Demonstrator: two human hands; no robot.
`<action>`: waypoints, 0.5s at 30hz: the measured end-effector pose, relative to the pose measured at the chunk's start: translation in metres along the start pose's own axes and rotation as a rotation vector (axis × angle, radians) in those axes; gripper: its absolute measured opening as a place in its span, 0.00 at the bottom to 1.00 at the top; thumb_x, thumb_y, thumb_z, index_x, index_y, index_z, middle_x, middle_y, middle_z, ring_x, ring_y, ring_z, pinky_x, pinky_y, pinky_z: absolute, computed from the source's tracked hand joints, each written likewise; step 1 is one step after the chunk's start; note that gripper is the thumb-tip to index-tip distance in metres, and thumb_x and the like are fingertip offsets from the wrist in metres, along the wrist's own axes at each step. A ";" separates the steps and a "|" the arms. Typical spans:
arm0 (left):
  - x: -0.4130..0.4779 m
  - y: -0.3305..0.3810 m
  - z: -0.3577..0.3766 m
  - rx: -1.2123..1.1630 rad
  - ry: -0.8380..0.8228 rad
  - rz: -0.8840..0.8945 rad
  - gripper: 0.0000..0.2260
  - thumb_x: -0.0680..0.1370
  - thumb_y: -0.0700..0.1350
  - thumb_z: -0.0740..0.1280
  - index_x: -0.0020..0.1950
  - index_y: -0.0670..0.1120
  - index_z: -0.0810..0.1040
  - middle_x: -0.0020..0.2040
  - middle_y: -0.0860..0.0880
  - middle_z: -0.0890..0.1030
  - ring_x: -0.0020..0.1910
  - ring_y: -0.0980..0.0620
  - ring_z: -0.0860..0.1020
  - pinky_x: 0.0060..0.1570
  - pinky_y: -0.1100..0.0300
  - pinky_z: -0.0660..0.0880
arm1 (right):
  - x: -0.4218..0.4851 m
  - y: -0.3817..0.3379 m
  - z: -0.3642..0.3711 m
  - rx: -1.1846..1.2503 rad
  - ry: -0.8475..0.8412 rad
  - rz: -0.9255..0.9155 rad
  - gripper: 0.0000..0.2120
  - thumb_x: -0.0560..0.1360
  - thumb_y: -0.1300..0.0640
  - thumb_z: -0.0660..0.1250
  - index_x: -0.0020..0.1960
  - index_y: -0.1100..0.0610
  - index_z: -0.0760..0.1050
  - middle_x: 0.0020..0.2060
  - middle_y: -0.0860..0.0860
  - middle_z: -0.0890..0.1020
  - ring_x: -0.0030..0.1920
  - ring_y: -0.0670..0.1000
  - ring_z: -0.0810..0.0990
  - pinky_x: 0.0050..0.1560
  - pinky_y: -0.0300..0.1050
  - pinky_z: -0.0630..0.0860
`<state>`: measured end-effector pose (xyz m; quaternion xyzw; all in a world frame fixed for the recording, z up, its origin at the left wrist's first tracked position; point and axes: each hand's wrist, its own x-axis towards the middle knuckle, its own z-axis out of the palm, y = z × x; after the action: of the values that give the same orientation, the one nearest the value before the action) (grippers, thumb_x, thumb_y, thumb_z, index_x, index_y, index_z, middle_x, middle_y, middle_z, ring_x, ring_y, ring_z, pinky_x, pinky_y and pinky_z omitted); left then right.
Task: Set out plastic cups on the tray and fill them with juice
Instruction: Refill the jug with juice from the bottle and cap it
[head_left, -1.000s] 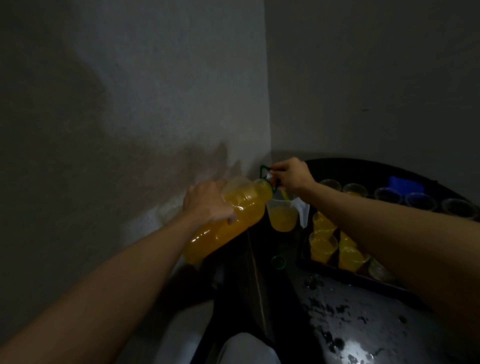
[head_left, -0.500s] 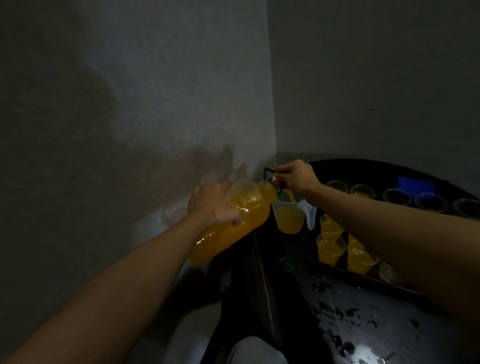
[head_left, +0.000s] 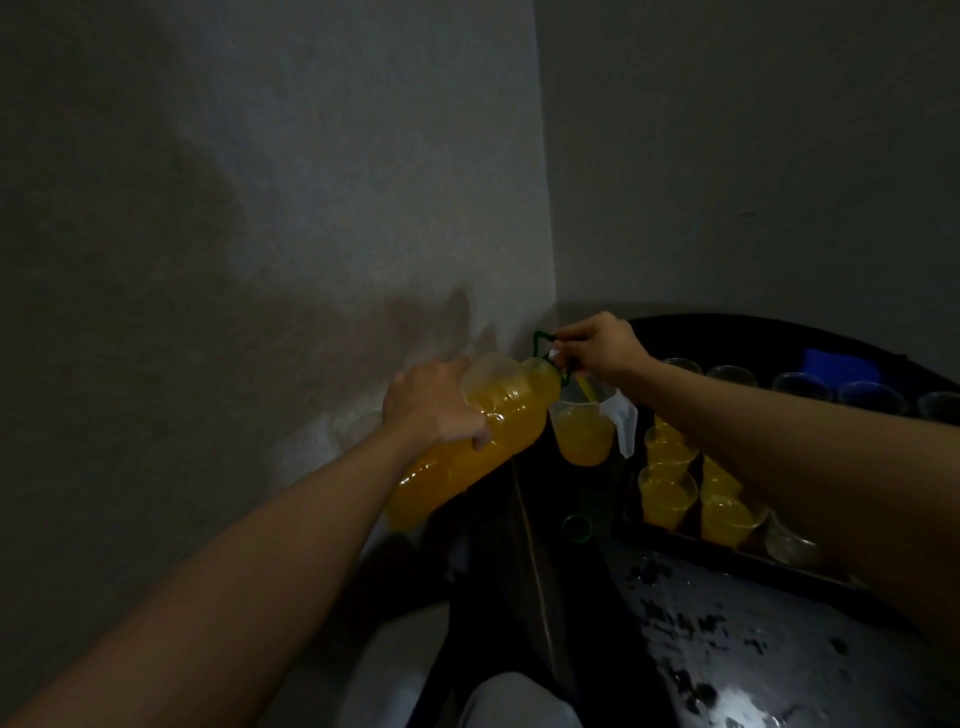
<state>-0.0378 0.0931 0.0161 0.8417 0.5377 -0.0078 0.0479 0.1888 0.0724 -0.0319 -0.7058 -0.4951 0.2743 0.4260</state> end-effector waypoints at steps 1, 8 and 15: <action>0.000 0.000 -0.001 0.004 -0.001 -0.001 0.44 0.59 0.56 0.80 0.74 0.56 0.70 0.66 0.48 0.77 0.66 0.41 0.75 0.56 0.53 0.74 | 0.001 -0.001 0.000 0.005 0.002 0.001 0.11 0.79 0.62 0.68 0.61 0.61 0.81 0.46 0.60 0.85 0.48 0.56 0.85 0.53 0.52 0.83; 0.002 -0.002 -0.005 -0.003 -0.001 -0.004 0.44 0.57 0.56 0.80 0.73 0.55 0.71 0.64 0.47 0.78 0.65 0.41 0.76 0.58 0.52 0.73 | 0.003 -0.002 0.002 0.023 0.008 0.016 0.11 0.79 0.61 0.69 0.60 0.61 0.82 0.46 0.59 0.86 0.48 0.56 0.85 0.53 0.51 0.83; 0.003 -0.003 -0.007 -0.012 -0.009 -0.012 0.47 0.55 0.57 0.80 0.74 0.57 0.69 0.65 0.47 0.78 0.66 0.40 0.75 0.59 0.50 0.73 | 0.003 -0.003 0.002 0.021 0.011 0.008 0.10 0.79 0.61 0.68 0.59 0.60 0.82 0.45 0.59 0.86 0.48 0.55 0.85 0.53 0.51 0.83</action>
<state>-0.0389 0.0979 0.0230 0.8381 0.5427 -0.0089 0.0552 0.1867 0.0767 -0.0300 -0.7047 -0.4870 0.2772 0.4352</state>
